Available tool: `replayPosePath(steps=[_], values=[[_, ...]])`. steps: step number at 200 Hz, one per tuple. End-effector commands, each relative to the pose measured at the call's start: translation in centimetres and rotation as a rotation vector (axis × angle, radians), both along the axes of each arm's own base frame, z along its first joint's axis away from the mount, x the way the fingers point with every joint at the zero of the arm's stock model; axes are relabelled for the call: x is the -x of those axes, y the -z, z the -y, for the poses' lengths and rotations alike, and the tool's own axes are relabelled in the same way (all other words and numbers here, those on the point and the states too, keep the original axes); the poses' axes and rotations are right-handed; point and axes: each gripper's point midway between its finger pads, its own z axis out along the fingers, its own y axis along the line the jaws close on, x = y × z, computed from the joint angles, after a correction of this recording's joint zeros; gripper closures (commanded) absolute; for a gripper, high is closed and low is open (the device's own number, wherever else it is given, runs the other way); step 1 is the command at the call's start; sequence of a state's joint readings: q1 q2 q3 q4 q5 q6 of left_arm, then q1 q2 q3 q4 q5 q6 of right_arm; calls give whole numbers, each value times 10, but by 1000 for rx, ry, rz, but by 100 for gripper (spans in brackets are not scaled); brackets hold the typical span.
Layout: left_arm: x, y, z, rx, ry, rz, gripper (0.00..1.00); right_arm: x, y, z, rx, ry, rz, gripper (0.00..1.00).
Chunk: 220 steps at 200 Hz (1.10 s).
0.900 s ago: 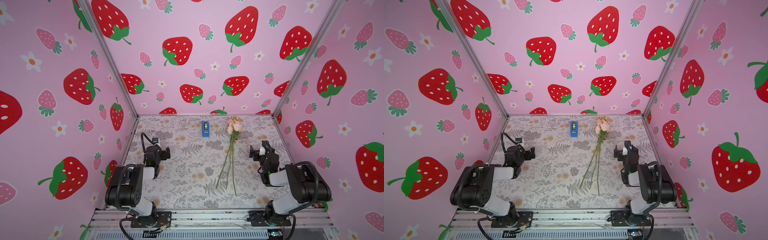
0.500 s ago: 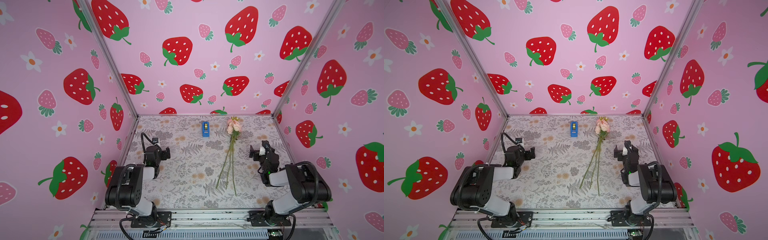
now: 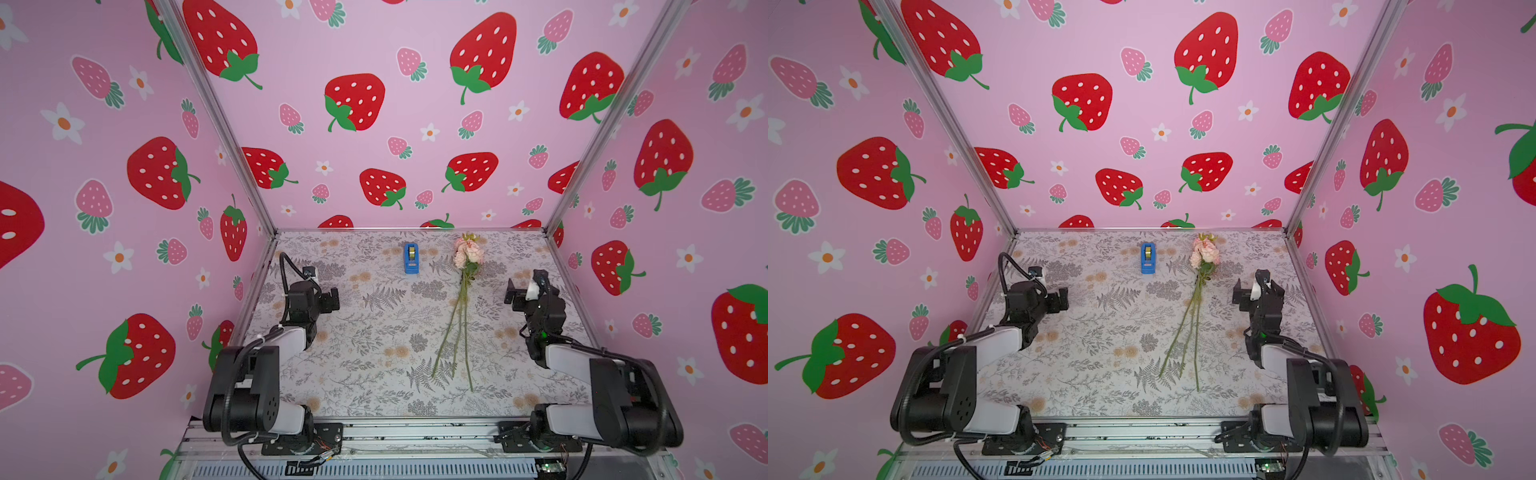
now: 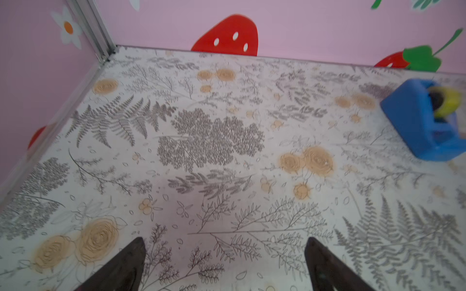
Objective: Wrap bouquets with tape
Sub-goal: Pick up the unwrapped bouquet from the center of the board.
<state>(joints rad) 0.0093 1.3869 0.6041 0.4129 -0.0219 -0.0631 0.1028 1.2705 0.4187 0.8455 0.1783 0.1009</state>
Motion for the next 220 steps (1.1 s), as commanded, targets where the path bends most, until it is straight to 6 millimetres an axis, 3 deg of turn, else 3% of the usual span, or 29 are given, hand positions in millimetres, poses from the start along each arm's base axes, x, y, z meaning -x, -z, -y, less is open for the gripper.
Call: replayPosePath(steps=[1,13,27,49,82,105,124,152,186,208,220], values=[[9,-50,-11,82,-104,43,1,10,-2,33,-162,219,-111,0],[17,-65,-7,149,-113,67,1,8,-3,28,-166,168,-146,0],[25,-75,9,200,-38,49,1,-1,-7,7,-196,49,-204,0],[40,-72,35,306,26,-82,2,-11,-2,-32,-330,-120,-364,9],[82,-53,87,319,79,-326,7,2,33,-113,-394,-303,-637,14],[113,-46,128,326,189,-418,7,11,63,-146,-333,-316,-717,14],[134,-42,148,352,250,-484,7,8,92,-155,-284,-259,-784,13],[153,-37,157,328,293,-525,7,-5,124,-161,-244,-189,-844,14],[154,-42,149,285,292,-478,7,-28,145,-159,-225,-101,-855,17],[153,-47,147,258,305,-450,7,-41,153,-168,-214,-102,-864,19],[152,-48,147,245,314,-446,7,-45,158,-170,-199,-90,-869,27]])
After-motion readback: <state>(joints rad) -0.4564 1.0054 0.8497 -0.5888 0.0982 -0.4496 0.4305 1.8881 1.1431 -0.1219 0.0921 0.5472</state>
